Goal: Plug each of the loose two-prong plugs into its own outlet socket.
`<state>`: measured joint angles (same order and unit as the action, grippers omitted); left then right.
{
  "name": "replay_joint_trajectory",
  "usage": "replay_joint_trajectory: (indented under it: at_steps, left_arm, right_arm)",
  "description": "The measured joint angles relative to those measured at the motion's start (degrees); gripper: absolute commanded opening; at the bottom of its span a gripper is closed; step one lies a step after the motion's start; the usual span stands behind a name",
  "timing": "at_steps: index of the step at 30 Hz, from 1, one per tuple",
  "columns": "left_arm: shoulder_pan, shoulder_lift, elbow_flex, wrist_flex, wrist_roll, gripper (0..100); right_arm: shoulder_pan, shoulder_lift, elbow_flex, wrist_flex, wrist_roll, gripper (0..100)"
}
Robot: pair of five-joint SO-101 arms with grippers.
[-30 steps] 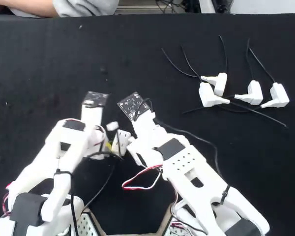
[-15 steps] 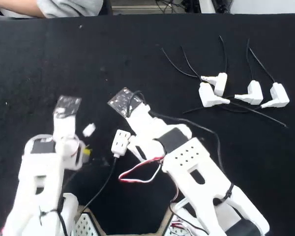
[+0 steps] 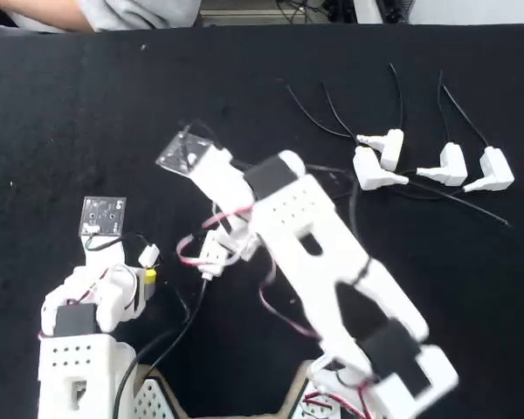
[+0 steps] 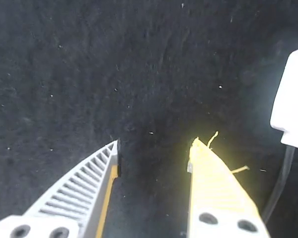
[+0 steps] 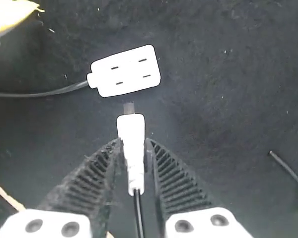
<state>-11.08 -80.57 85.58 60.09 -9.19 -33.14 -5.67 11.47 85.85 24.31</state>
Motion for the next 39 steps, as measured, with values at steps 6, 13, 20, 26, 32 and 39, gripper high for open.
replay_joint_trajectory:
  at_steps: [6,13,20,26,32,39]
  left_arm:
    - [0.0,-2.1,0.1,1.1,0.2,23]
    - [0.0,-2.1,0.1,1.1,0.2,23]
    - [0.0,-2.1,0.1,1.1,0.2,23]
    - [0.0,-2.1,0.1,1.1,-0.4,23]
    - [-0.9,-2.1,0.1,1.1,-0.4,23]
    - [-3.2,-2.1,0.1,1.1,-0.4,23]
  right_arm:
    - [0.0,11.2,-8.9,1.6,7.4,1.1]
    - [0.0,19.7,-17.0,6.0,12.1,1.1]
    - [-0.3,28.6,-29.9,13.2,12.4,1.1]
    - [-0.3,34.5,-35.6,13.3,12.4,1.1]
    - [-0.3,35.3,-35.9,13.3,12.4,1.1]
    - [-0.3,35.3,-35.9,13.3,12.4,1.1]
